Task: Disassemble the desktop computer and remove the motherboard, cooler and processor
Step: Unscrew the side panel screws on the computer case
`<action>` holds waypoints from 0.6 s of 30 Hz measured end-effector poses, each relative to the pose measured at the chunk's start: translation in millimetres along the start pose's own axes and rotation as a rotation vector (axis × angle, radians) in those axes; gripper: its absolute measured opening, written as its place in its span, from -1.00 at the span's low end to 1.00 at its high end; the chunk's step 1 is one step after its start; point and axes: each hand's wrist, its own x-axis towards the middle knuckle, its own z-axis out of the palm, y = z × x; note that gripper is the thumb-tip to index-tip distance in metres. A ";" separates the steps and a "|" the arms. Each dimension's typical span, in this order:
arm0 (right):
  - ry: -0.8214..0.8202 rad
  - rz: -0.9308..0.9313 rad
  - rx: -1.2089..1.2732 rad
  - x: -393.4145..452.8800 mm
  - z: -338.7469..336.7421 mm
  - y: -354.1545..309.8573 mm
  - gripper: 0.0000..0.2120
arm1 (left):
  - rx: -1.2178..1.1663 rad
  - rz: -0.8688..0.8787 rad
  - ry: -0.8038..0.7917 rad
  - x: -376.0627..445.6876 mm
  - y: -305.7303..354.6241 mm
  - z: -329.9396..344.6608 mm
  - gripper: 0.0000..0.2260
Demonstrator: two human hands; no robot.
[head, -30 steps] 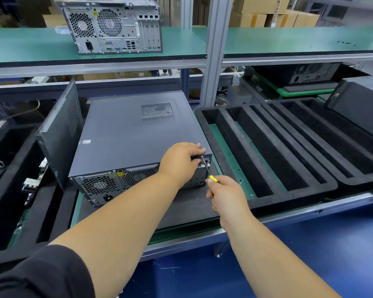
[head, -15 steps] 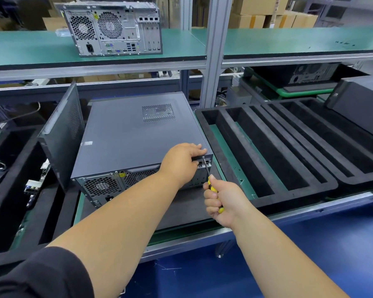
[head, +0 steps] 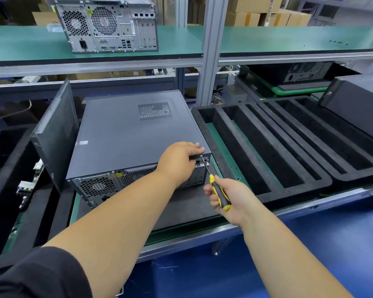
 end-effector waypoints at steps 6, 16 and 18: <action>-0.056 0.052 0.089 -3.3 2.3 4.3 -0.65 | 0.002 0.009 -0.008 0.4 0.3 -0.2 -0.54; 0.484 -0.597 -1.142 1.6 5.3 9.5 -0.66 | 0.003 0.004 -0.011 -0.7 1.0 -0.5 -0.56; 0.399 -0.390 -0.848 4.2 7.9 2.3 -0.65 | 0.002 0.003 -0.008 -1.3 1.0 -0.6 -0.56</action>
